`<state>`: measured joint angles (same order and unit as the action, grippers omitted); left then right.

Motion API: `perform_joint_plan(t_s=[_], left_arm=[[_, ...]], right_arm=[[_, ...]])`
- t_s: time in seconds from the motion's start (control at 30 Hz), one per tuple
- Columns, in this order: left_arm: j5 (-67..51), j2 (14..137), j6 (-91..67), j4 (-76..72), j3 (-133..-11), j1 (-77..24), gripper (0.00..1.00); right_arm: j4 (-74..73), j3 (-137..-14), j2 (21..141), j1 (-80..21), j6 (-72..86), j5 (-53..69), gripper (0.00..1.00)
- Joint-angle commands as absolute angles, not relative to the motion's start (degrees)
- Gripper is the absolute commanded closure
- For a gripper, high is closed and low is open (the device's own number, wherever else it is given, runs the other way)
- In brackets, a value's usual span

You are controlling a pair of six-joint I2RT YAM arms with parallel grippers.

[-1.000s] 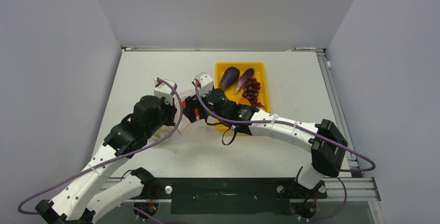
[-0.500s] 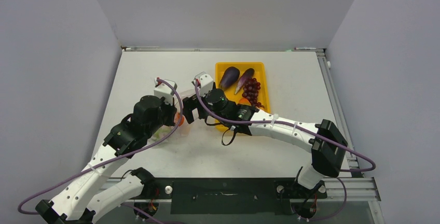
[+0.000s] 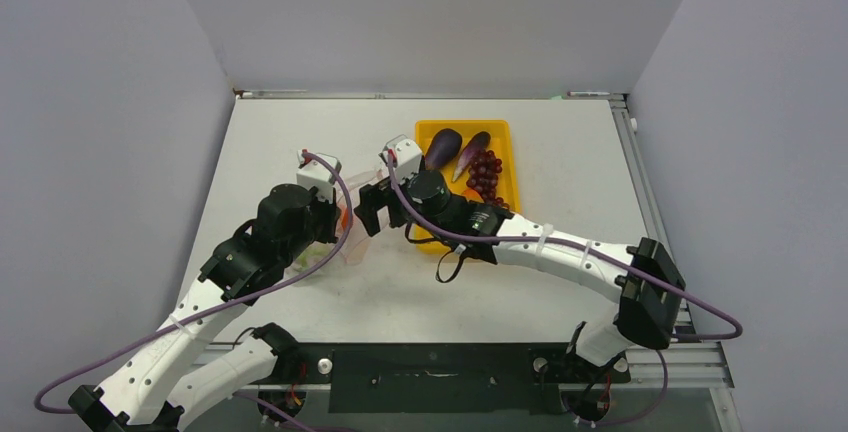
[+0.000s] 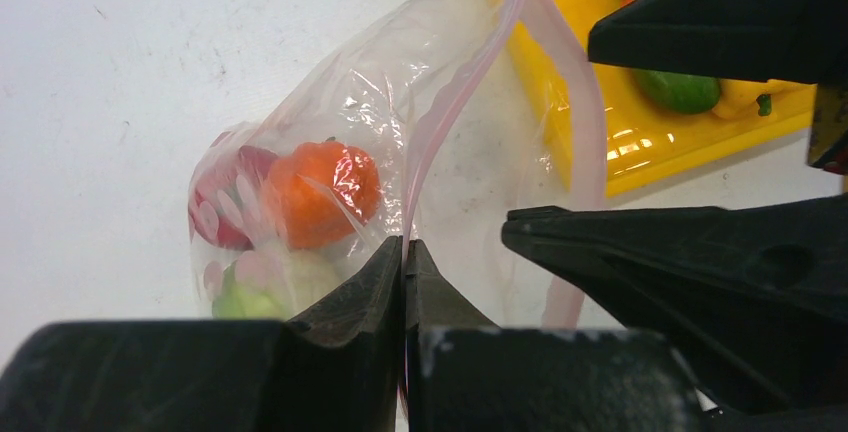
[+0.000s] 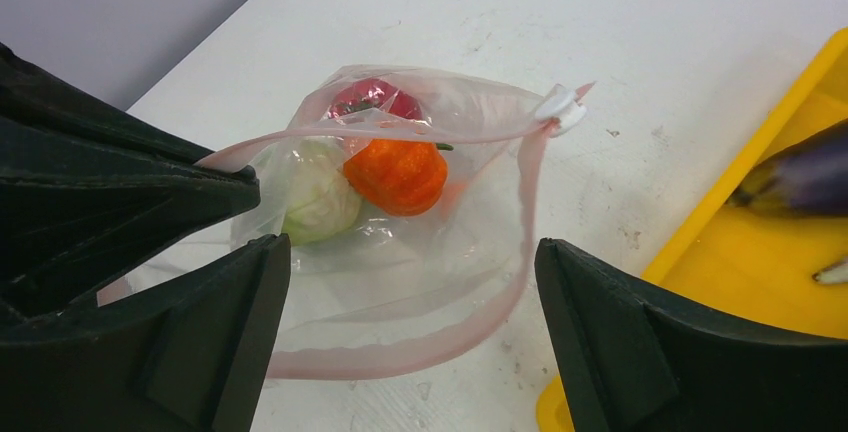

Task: Place the food in the zip-top bag and seal the zipper
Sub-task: Pick up the fake vegetable from the bin.

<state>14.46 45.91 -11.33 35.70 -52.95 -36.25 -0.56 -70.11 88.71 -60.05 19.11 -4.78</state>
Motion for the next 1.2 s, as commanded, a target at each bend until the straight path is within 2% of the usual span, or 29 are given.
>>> perform_joint_plan(t_s=[0.0,0.5,0.9,1.17], left_arm=[[13.80,45.75,-10.99,32.59,-52.81,-35.85,1.00],[13.80,45.79,-10.99,32.61,-52.72,-35.86,1.00],[13.81,45.88,-11.05,32.59,-52.80,-35.85,1.00],[13.80,45.96,-11.03,32.59,-52.82,-35.86,1.00]], right_arm=[[0.18,-68.60,82.59,-60.27,18.84,-7.66,0.04],[-5.32,-62.12,74.49,-58.95,18.19,-16.37,0.04],[-10.94,-55.44,70.47,-49.36,23.86,-19.46,0.05],[-16.23,-53.55,71.05,-47.77,26.85,-28.78,0.04]])
